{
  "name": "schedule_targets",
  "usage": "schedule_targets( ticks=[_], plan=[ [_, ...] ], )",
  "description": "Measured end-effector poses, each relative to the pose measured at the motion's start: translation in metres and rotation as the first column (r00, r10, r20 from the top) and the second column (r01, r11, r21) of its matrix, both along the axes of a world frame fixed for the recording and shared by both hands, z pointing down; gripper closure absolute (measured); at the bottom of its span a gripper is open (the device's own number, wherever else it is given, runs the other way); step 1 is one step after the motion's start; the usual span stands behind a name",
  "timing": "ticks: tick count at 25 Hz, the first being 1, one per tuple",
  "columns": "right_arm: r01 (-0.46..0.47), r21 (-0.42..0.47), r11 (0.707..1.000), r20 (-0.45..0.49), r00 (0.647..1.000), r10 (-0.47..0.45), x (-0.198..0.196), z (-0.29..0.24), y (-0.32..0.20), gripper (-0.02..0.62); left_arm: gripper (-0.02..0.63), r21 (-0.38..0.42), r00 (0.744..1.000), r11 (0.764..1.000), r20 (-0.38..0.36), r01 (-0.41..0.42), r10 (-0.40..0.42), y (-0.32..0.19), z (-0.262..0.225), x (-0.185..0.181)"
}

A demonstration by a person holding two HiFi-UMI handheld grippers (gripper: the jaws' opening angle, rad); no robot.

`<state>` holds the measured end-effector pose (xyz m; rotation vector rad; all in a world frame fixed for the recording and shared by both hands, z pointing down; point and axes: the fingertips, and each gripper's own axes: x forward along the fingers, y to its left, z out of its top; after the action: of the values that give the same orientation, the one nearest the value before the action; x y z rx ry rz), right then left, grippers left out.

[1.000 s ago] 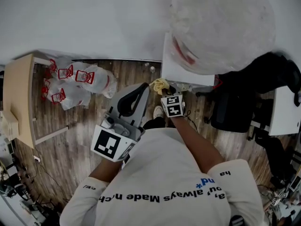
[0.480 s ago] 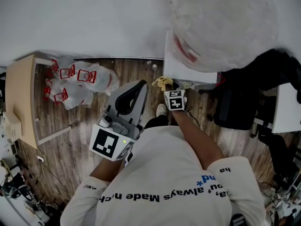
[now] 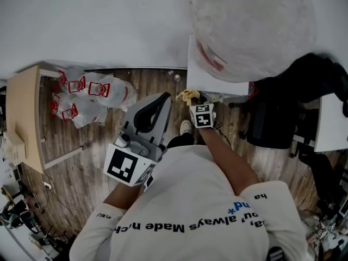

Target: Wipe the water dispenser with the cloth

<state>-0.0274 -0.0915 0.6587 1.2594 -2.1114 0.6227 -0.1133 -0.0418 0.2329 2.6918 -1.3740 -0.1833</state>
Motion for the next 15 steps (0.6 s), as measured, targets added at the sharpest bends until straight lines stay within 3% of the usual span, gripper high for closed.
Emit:
schedule_targets(
  ticks=[15],
  plan=[
    [-0.035,-0.02,0.999,-0.023,0.999,0.034,0.035,0.001,0.004,0.538,0.586,0.008,1.0,1.0,-0.002,-0.015,0.015,-0.001,-0.003,0.019]
  ],
)
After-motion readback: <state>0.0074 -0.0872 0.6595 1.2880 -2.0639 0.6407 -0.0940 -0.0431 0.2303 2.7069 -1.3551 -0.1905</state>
